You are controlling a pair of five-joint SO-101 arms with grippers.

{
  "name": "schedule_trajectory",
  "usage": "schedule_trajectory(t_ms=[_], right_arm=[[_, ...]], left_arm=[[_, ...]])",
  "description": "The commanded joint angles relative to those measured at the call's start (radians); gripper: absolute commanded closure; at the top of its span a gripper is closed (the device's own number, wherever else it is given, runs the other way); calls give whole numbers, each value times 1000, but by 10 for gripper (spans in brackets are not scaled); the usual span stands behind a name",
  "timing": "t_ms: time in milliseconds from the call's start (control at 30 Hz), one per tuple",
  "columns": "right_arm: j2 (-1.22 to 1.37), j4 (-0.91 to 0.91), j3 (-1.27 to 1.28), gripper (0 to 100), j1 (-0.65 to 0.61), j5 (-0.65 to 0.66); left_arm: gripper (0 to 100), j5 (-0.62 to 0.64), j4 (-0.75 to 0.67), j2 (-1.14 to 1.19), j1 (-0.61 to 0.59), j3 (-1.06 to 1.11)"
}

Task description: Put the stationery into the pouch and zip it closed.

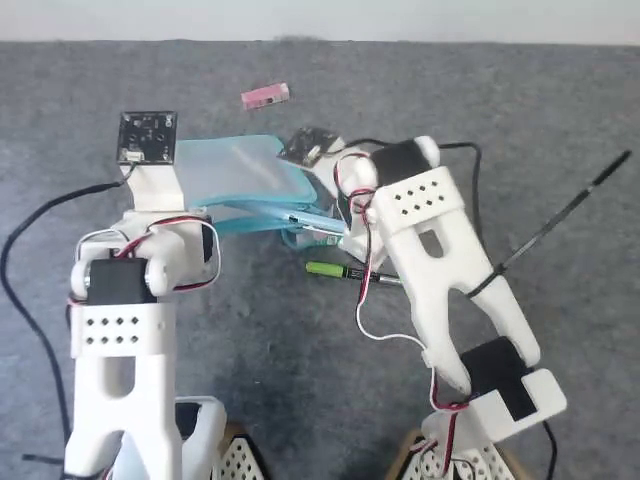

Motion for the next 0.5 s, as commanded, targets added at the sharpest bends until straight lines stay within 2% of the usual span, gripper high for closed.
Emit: schedule_trajectory(t_ms=[0,233,367,467], right_arm=[[-94,-21,-18,732,41,6],[-220,-47,34,732,202,-34],[-185,-182,180,732,199,-38],[-153,-220,199,732,147,-43]], left_arm=[[989,17,63,-38,0,-136],[989,20,94,-37,0,-216],[989,34,95,-37,0,-213],[989,34,95,-37,0,-213]])
